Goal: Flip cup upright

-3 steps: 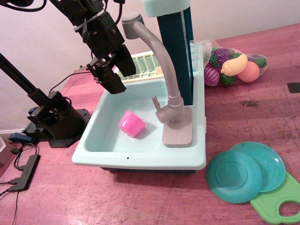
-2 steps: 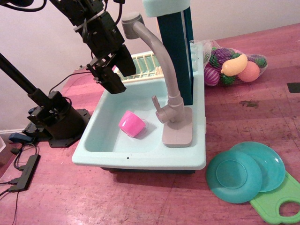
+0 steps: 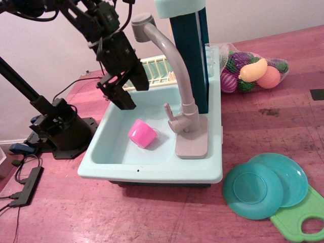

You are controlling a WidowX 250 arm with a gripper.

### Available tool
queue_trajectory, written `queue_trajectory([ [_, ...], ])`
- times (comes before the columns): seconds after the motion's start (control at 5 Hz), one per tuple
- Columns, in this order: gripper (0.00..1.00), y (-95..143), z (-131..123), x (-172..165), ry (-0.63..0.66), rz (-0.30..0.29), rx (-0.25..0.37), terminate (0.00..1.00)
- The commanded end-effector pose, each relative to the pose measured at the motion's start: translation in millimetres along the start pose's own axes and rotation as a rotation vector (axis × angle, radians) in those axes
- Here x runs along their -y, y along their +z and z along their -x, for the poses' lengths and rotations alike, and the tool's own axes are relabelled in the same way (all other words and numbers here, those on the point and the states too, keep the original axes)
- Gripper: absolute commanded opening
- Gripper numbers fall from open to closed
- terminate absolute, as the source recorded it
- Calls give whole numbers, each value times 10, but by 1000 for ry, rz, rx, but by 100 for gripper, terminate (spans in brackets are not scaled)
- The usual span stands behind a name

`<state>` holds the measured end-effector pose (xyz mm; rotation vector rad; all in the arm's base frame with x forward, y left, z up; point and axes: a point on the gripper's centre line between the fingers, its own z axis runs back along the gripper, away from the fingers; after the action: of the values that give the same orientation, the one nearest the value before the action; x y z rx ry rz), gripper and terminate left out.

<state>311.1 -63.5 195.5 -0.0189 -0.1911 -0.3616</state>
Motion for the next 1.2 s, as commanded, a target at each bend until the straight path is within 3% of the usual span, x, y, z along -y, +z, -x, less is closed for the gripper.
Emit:
queue_trajectory([
  [0.0,100,94,-113,-151,-171,4,38,0],
  [0.2,100,-55,-159,-128,-214,12,7,0],
  [0.6,100,-219,165,-1,-175,61,-25,0],
  [1.0,100,-410,338,-14,-142,63,-9,0],
])
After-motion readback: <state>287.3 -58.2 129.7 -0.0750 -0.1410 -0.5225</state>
